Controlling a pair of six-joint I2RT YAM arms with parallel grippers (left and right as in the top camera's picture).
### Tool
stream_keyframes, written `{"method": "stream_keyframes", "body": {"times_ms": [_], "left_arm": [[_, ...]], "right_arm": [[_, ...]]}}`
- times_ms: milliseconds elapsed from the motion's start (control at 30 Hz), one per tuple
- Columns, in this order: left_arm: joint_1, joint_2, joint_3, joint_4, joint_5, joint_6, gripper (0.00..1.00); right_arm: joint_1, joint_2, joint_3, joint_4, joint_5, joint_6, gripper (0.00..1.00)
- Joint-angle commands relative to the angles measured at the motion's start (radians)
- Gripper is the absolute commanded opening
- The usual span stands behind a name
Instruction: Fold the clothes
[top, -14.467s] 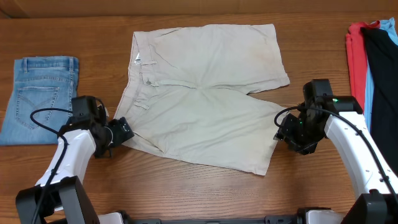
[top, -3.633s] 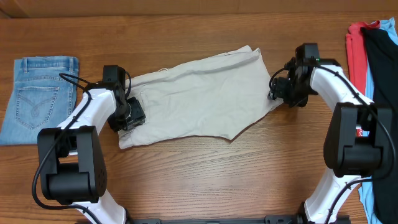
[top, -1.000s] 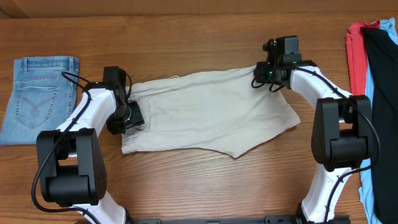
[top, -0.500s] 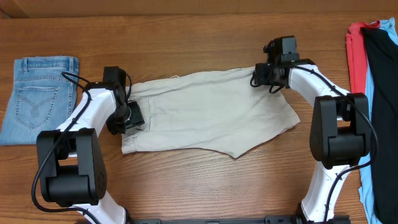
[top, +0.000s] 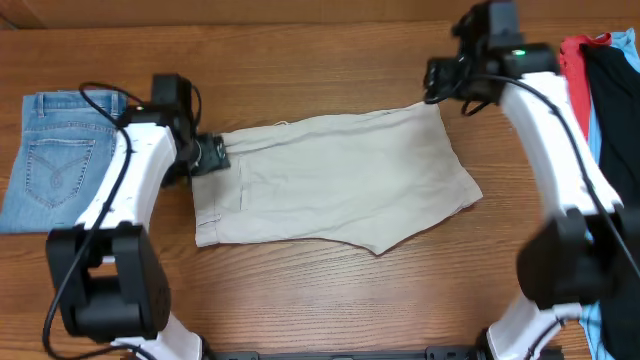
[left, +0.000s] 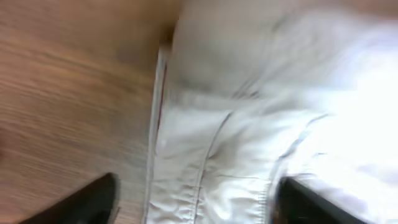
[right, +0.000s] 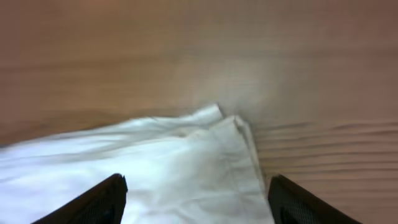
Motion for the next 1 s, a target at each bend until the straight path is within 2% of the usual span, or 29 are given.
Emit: {"method": "stream_keyframes", "body": {"times_ms": [0,267,533,767,833,967], "left_arm": [[0.008,-0.046,0.030,-0.010,-0.014,0.010,0.94],[0.042,-0.031,-0.100,0.024,-0.005,-0.018,0.94],[0.079,-0.029,-0.318,0.247,0.172,-0.012,0.92],[0.079,-0.029,-0.468,0.446,0.226,-0.017,0.91],[0.079,-0.027,-0.496,0.492,0.278,-0.016,0.87],[0.079,-0.023,-0.519,0.511,0.319,-0.018,0.64]], "right_arm": [[-0.006,-0.059,0.021,-0.068,0.010,0.001,0.78],[-0.006,-0.056,-0.014,-0.198,0.010,0.001,0.78],[-0.006,-0.056,-0.014,-0.204,0.010,0.005,0.78],[-0.006,-0.056,-0.014,-0.211,0.010,0.005,0.77],[-0.006,-0.056,-0.014,-0.211,0.010,0.005,0.77],[-0.006,-0.056,-0.014,-0.212,0.010,0.005,0.77]]}}
